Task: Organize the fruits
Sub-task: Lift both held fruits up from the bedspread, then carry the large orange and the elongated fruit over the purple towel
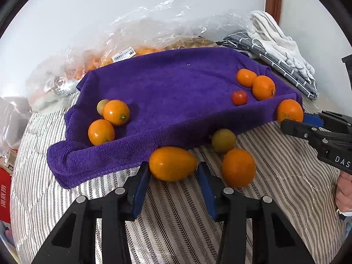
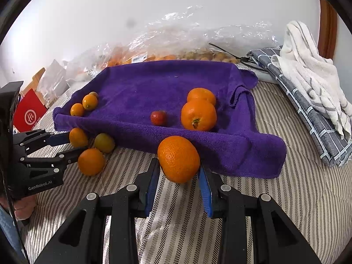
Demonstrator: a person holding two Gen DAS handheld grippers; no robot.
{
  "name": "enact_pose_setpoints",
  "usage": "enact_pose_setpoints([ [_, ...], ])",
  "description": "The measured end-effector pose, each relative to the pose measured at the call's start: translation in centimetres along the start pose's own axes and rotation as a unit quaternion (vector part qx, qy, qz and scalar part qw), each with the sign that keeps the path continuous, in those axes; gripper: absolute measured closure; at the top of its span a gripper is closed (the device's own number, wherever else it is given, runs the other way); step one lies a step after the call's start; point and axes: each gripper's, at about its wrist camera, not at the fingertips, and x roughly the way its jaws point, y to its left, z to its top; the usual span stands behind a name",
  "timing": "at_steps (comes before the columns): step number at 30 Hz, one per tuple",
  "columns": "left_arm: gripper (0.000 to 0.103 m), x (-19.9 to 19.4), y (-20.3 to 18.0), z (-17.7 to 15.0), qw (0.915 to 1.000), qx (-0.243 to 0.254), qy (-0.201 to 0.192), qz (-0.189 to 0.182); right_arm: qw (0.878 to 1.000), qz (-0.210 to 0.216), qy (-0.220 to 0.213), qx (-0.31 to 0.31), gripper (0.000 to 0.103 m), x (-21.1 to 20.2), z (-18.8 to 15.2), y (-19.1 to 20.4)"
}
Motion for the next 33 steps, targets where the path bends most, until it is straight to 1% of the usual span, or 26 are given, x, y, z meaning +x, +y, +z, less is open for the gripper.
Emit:
enact_pose_setpoints([
  [6, 0.061, 0.2, 0.0, 0.1, 0.9999, -0.010, 0.003, -0.010, 1.000, 0.000, 0.001, 0.000, 0.068, 0.0, 0.0, 0.0],
  [13, 0.062, 0.4, -0.1, 0.4, 0.9997, -0.022, 0.000, -0.009, 1.000, 0.000, 0.001, -0.005, 0.068, 0.1, -0.1, 0.0],
  [16, 0.062, -0.3, 0.0, 0.4, 0.9991, -0.030, -0.020, -0.020, 1.000, 0.004, -0.005, -0.005, 0.068, -0.1, -0.1, -0.1],
  [19, 0.062, -1.2, 0.3, 0.3, 0.9984, -0.034, -0.039, -0.022, 1.000, 0.009, -0.016, -0.010, 0.068, -0.6, -0.1, 0.2],
  [23, 0.062, -2.2, 0.8, 0.3, 0.9960, -0.048, -0.060, -0.046, 0.999, 0.027, -0.039, -0.016, 0.068, -1.5, -0.1, 0.5],
  [26, 0.062, -2.9, 1.4, 0.5, 0.9935, -0.063, -0.078, -0.054, 0.998, 0.035, -0.057, -0.011, 0.068, -2.3, 0.0, 0.3],
  [29, 0.062, -3.4, 2.1, 0.5, 0.9908, -0.079, -0.091, -0.060, 0.997, 0.036, -0.069, -0.003, 0.068, -2.8, 0.0, 0.0],
  [33, 0.062, -3.8, 3.1, 0.4, 0.9880, -0.097, -0.104, -0.060, 0.997, 0.029, -0.074, 0.001, 0.068, -2.9, -0.1, -0.2],
])
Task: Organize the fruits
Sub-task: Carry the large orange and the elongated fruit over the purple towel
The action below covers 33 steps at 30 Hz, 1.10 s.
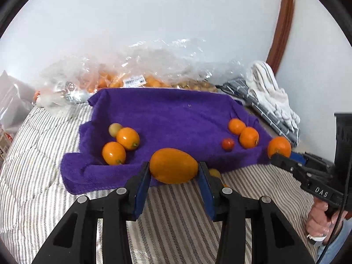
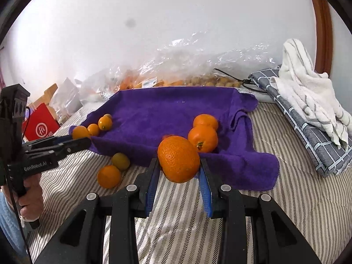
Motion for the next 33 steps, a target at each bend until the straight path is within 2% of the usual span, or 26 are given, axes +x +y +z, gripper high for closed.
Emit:
enact_pose_setpoints([
  [4, 0.062, -0.3, 1.2, 0.4, 0.9997, -0.019, -0.012, 0.010, 1.000, -0.006, 0.004, 0.000, 0.068, 0.3, 0.0, 0.0],
  [10, 0.062, -0.7, 3.0, 0.7, 0.9976, -0.050, -0.021, 0.044, 0.999, -0.002, 0.006, 0.039, 0.068, 0.3, 0.9, -1.1],
  [14, 0.062, -1.3, 4.3, 0.9, 0.9956, -0.074, -0.030, 0.049, 0.999, -0.008, -0.006, 0.040, 0.068, -0.8, 2.3, -1.2],
  [19, 0.062, -2.1, 4.9, 1.6, 0.9950, -0.077, -0.036, 0.052, 0.999, -0.016, -0.020, 0.023, 0.068, -2.1, 4.9, -0.9],
  [22, 0.062, -2.9, 5.9, 2.6, 0.9946, -0.086, -0.038, 0.045, 1.000, -0.015, -0.027, 0.007, 0.068, -2.5, 6.9, -0.7],
  [27, 0.062, -4.0, 6.6, 5.5, 0.9938, -0.061, -0.049, 0.079, 0.999, -0.007, -0.038, 0.009, 0.068, -1.7, 9.4, -1.2],
  [33, 0.062, -3.1, 7.2, 8.9, 0.9940, -0.065, -0.049, 0.073, 0.999, -0.006, -0.044, 0.029, 0.068, 1.0, 11.6, -2.4],
])
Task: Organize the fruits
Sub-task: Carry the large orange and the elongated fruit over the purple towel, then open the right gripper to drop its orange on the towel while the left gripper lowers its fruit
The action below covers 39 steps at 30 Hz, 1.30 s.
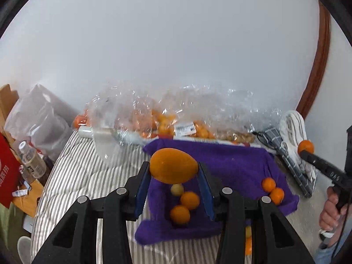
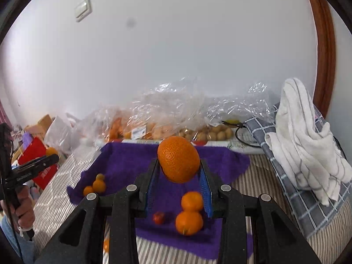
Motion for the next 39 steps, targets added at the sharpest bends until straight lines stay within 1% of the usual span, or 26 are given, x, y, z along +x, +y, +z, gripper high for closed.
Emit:
enact_pose_setpoints([
  [4, 0.062, 2.6, -0.1, 1.3, 0.9999, -0.011, 0.012, -0.005, 1.000, 0.001, 0.021, 0.013, 0.068, 3.1, 0.9, -0.9],
  [6, 0.062, 4.3, -0.3, 1.7, 0.9996, -0.014, 0.023, -0.008, 0.999, -0.004, 0.031, 0.015, 0.068, 4.4, 0.8, -1.4],
  [9, 0.062, 6.3, -0.8, 1.8, 0.9993, -0.012, 0.034, -0.013, 0.998, -0.012, 0.057, 0.020, 0.068, 6.7, 0.2, -2.2],
  [12, 0.062, 8.5, -1.2, 1.5, 0.9986, -0.005, 0.050, -0.012, 0.996, -0.016, 0.085, 0.023, 0.068, 8.7, -0.8, -2.8],
  [13, 0.062, 9.3, -1.3, 1.2, 0.9982, -0.003, 0.059, -0.013, 0.995, -0.016, 0.100, 0.022, 0.068, 9.6, -1.1, -2.9],
  [16, 0.062, 11.0, -1.2, 0.6, 0.9965, -0.005, 0.081, -0.021, 0.991, -0.036, 0.131, 0.015, 0.068, 11.3, -1.9, -3.0],
  [18, 0.062, 12.0, -1.3, 0.2, 0.9949, 0.002, 0.099, -0.019, 0.989, -0.034, 0.140, 0.021, 0.068, 11.9, -2.3, -3.2],
  [19, 0.062, 12.3, -1.4, 0.0, 0.9945, 0.007, 0.103, -0.018, 0.989, -0.027, 0.145, 0.029, 0.068, 12.2, -2.6, -3.5],
  [21, 0.062, 12.8, -1.4, -0.2, 0.9940, 0.007, 0.108, -0.014, 0.987, -0.032, 0.155, 0.032, 0.068, 12.6, -2.9, -3.7],
  [23, 0.062, 13.5, -1.5, -0.4, 0.9928, 0.006, 0.118, -0.014, 0.987, -0.037, 0.155, 0.027, 0.068, 12.9, -3.2, -3.5],
  [29, 0.062, 14.6, -2.0, -1.3, 0.9911, 0.017, 0.132, -0.008, 0.987, -0.033, 0.156, 0.025, 0.068, 13.1, -3.4, -3.1],
  [33, 0.062, 15.4, -2.2, -2.0, 0.9892, 0.022, 0.145, 0.000, 0.988, -0.030, 0.148, 0.023, 0.068, 12.6, -3.3, -3.2],
  [35, 0.062, 15.6, -2.2, -2.2, 0.9888, 0.023, 0.148, 0.000, 0.989, -0.031, 0.146, 0.021, 0.067, 12.3, -3.2, -3.2],
  [37, 0.062, 15.6, -2.3, -2.2, 0.9887, 0.027, 0.148, 0.002, 0.989, -0.032, 0.142, 0.019, 0.063, 12.0, -3.2, -3.1],
  [39, 0.062, 15.7, -2.4, -2.2, 0.9884, 0.027, 0.150, 0.002, 0.990, -0.033, 0.136, 0.021, 0.061, 11.6, -3.1, -3.2],
])
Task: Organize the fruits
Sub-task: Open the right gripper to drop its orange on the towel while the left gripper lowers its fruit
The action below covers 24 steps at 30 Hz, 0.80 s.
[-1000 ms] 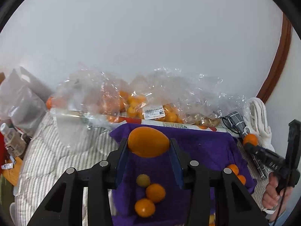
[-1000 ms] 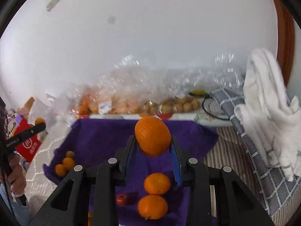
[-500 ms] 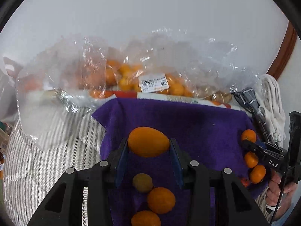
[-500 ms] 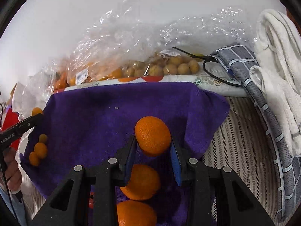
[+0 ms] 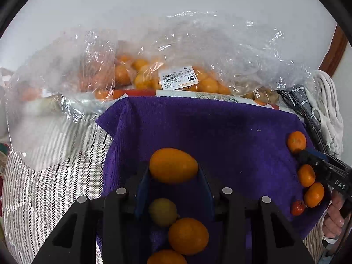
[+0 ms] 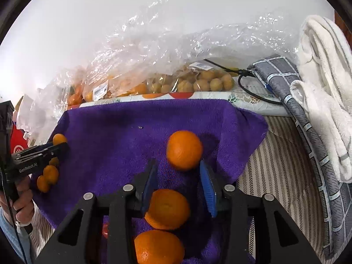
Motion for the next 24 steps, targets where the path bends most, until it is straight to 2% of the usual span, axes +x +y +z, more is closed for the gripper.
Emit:
enact_pose_setpoints([
  [6, 0.060, -1.2, -0.4, 0.2, 0.9999, 0.003, -0.009, 0.009, 0.999, -0.020, -0.032, -0.010, 0.060, -2.3, -0.2, 0.8],
  [11, 0.060, -5.2, -1.1, 0.0, 0.9989, 0.010, -0.044, 0.009, 0.998, -0.013, -0.061, -0.012, 0.060, -5.3, -0.3, 2.3],
  [15, 0.060, -8.9, -0.5, -2.1, 0.9967, -0.007, -0.080, -0.009, 0.998, -0.020, -0.065, -0.016, 0.060, -7.5, -0.9, 3.7],
  [18, 0.060, -10.5, 0.7, -4.4, 0.9969, -0.015, -0.077, -0.002, 0.996, -0.038, -0.079, -0.021, 0.059, -9.5, -2.4, 4.9],
  [24, 0.060, -12.5, 3.3, -9.3, 0.9955, -0.023, -0.092, 0.005, 0.999, -0.008, -0.030, -0.042, 0.056, -10.6, -6.7, 7.6],
])
